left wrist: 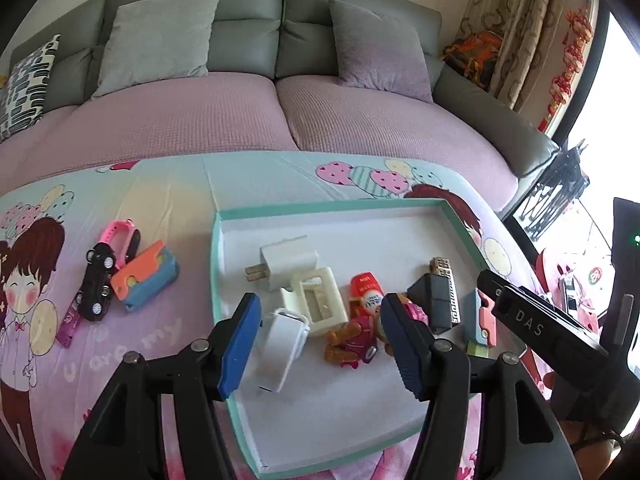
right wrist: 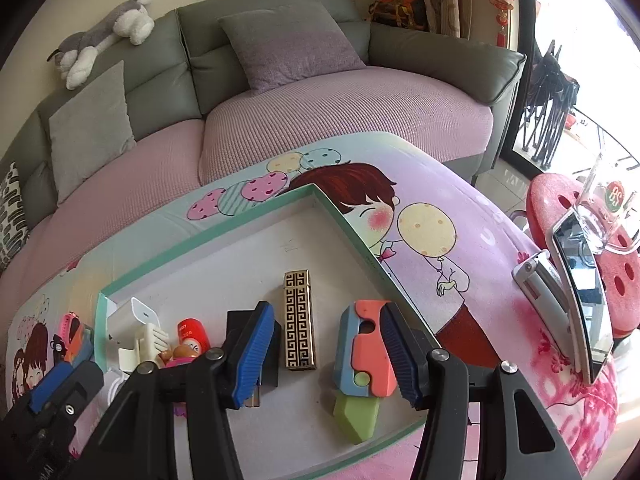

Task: Organize rigid objects
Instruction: 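Release the puppy figure and toy knife into the tray with both tools, then move both open tools from the tray back over the remaining bed items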

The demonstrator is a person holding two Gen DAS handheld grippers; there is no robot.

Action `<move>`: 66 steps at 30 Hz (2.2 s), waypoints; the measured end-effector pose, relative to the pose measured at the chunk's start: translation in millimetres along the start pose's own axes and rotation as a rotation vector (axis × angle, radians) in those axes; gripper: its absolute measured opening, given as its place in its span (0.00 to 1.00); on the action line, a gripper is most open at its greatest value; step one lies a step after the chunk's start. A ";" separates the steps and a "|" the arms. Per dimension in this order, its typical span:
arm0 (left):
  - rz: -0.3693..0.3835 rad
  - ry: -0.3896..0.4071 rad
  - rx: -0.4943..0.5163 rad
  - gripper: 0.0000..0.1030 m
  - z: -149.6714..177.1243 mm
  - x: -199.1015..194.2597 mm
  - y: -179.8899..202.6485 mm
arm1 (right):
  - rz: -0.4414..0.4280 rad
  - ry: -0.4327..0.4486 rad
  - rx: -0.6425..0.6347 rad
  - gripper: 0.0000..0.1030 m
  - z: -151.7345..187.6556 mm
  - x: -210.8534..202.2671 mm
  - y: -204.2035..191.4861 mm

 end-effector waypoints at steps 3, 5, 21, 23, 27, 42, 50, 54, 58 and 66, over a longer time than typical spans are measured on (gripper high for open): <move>-0.054 0.020 -0.027 0.68 -4.9 -0.5 -16.9 | -0.005 -0.002 -0.006 0.57 0.4 0.7 -3.7; -0.073 0.025 -0.054 0.70 -6.8 0.8 -27.8 | -0.012 -0.005 -0.002 0.57 1.0 1.5 -4.5; -0.206 0.026 -0.172 0.87 -5.8 10.5 -75.9 | -0.022 -0.044 -0.036 0.60 7.0 12.0 -16.3; -0.212 0.020 -0.187 0.87 -4.9 12.0 -79.5 | -0.030 -0.051 -0.038 0.64 7.9 13.9 -17.6; -0.225 0.020 -0.204 0.87 -4.7 11.6 -86.5 | -0.045 -0.056 -0.053 0.73 8.9 16.0 -22.6; -0.283 0.056 -0.306 1.00 -5.2 5.2 -120.2 | -0.062 -0.041 -0.073 1.00 8.7 16.0 -33.0; -0.303 0.058 -0.332 1.00 -4.1 2.9 -135.7 | -0.076 -0.046 -0.097 1.00 10.5 17.1 -43.7; -0.320 0.065 -0.353 1.00 -3.3 0.4 -144.9 | -0.082 -0.047 -0.109 1.00 11.0 17.2 -49.2; -0.332 0.066 -0.366 1.00 -2.3 -0.9 -153.2 | -0.088 -0.049 -0.120 1.00 12.2 18.2 -55.2; -0.398 0.095 -0.406 1.00 0.8 -12.4 -186.3 | -0.202 -0.012 -0.166 1.00 14.1 15.8 -94.4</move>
Point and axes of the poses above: each gripper's, at about its wrist camera, not at the fingertips, and x roughly the way its jaws point, y to its right, z to its underside, the point moved 6 cm from there along x, roughly the way its jaws point, and after that the axes turned 14 degrees about -z, right-handed, at the moved point
